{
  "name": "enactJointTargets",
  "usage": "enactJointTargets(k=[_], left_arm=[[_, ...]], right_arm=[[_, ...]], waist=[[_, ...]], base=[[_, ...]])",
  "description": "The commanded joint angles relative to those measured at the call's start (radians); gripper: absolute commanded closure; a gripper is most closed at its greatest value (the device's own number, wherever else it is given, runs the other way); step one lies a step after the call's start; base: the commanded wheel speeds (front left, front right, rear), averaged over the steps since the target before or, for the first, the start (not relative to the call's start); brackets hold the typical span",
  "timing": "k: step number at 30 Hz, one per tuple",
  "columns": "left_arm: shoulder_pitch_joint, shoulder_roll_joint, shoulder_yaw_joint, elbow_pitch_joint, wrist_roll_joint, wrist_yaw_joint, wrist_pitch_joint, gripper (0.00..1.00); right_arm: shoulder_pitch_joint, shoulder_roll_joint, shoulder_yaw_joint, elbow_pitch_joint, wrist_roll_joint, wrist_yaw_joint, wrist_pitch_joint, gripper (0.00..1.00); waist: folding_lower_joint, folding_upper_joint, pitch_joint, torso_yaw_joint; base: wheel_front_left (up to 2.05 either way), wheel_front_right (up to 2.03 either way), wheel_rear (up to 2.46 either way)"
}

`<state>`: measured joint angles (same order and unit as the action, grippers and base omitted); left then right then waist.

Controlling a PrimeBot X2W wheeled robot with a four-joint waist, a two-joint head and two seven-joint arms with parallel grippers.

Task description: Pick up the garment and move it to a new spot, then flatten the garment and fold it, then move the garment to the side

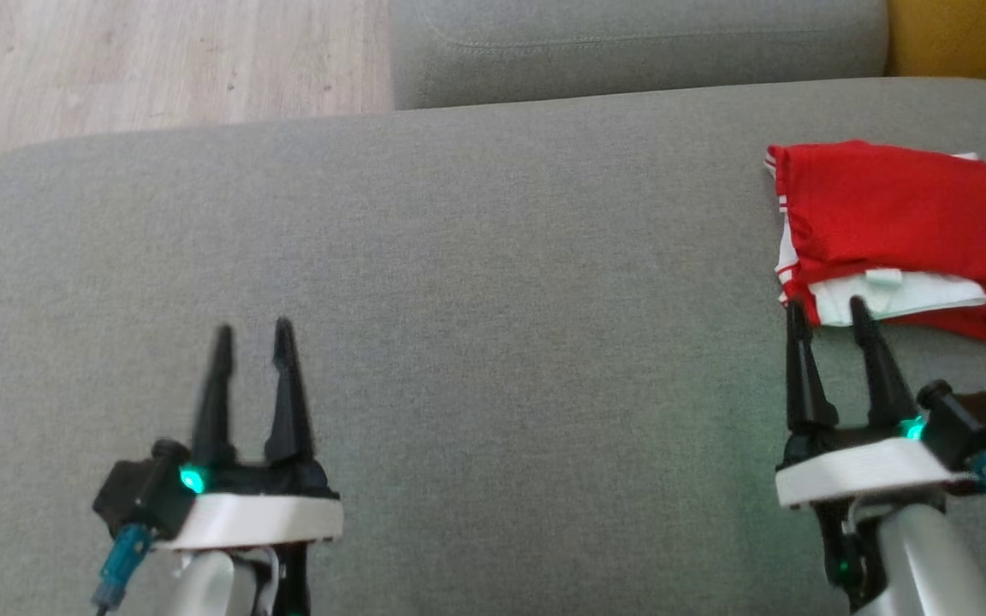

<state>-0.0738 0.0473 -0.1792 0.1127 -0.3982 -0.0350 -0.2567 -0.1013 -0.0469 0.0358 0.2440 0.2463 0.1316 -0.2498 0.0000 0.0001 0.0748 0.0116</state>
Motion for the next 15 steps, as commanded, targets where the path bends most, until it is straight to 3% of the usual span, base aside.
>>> enactJointTargets(k=[1,15], left_arm=[[0.002,0.000,-0.001,0.015,-0.001,0.000,0.000,1.00],[0.019,0.006,0.011,0.065,-0.109,-0.008,0.026,1.00]], right_arm=[[0.003,0.000,0.000,0.014,0.001,0.000,0.001,1.00],[0.026,-0.004,-0.005,0.052,0.122,0.000,0.028,1.00]], waist=[[0.0000,-0.0001,0.000,0.000],[0.0000,-0.0001,-0.006,-0.001]], base=[[0.00,0.00,0.00],[0.00,0.00,0.00]])
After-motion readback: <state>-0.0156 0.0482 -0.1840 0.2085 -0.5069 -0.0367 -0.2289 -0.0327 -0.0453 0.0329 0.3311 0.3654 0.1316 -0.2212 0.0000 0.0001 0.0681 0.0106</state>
